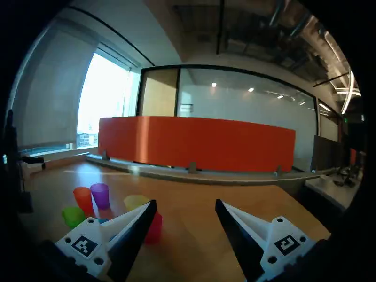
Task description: Pour water
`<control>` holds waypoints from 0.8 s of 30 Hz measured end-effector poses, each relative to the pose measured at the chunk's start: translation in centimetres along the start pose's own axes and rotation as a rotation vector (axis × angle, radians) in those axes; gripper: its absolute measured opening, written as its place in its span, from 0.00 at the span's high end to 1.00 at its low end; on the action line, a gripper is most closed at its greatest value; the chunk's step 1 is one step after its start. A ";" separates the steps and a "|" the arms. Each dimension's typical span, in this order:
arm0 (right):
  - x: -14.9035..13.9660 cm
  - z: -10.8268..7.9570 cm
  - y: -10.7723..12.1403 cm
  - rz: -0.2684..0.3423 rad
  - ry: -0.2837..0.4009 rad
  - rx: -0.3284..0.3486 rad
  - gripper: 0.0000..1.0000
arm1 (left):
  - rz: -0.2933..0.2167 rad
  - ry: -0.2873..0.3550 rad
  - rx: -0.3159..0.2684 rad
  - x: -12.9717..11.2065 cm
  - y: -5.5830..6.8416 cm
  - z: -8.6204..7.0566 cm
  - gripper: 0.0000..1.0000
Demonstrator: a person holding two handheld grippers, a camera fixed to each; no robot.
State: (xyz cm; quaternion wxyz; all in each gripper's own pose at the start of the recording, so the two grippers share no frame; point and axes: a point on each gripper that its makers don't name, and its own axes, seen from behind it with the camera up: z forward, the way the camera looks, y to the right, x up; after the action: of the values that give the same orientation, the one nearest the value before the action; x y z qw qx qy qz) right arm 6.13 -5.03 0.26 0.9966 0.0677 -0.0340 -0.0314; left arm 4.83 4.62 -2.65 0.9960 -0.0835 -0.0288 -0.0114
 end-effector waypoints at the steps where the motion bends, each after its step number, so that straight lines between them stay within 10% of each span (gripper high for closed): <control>1: 0.1 0.0 0.0 0.004 0.005 -0.006 0.03 | -0.009 0.002 0.005 0.0 -0.1 0.1 0.01; 24: 0.9 -1.0 2.4 0.024 0.038 -0.113 0.03 | 0.057 0.098 0.146 1.0 -2.3 0.0 0.02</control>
State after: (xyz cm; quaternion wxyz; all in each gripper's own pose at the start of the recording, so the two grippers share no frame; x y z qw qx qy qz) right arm 7.21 -2.55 -0.31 0.9996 0.0113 -0.0139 -0.0201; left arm 5.74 2.36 -2.18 0.9996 -0.0106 0.0216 0.0150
